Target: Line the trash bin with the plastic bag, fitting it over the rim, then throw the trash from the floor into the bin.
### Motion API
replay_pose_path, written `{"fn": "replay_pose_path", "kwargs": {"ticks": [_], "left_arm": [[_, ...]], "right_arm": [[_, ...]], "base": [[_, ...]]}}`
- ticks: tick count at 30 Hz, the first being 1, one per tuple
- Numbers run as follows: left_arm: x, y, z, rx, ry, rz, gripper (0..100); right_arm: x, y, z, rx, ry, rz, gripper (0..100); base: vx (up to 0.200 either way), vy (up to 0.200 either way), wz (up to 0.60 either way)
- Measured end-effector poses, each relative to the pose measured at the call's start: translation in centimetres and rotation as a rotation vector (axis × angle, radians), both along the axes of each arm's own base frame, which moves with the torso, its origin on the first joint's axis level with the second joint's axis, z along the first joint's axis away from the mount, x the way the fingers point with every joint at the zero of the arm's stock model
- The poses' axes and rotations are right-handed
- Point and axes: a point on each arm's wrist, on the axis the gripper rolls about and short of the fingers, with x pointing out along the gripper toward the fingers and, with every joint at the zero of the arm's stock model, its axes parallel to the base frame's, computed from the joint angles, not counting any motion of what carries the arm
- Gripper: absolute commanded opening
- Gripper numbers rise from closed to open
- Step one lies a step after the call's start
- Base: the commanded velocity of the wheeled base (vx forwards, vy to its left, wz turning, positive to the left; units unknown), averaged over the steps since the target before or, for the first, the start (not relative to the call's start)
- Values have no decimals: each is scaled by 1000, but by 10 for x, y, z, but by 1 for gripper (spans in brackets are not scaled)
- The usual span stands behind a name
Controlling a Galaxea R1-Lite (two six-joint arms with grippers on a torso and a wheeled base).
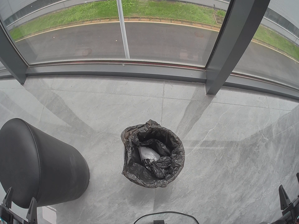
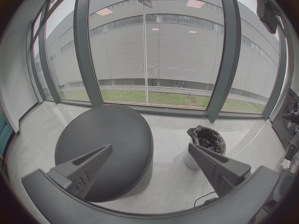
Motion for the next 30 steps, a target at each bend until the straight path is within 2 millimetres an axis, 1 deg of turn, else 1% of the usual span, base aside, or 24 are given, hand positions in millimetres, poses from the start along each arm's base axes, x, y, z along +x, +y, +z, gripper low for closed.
{"fn": "replay_pose_path", "kwargs": {"ticks": [30], "left_arm": [[0, 0, 0, 15, 0, -5, 100]], "right_arm": [[0, 0, 0, -4, 2, -5, 100]], "base": [[0, 0, 0]]}}
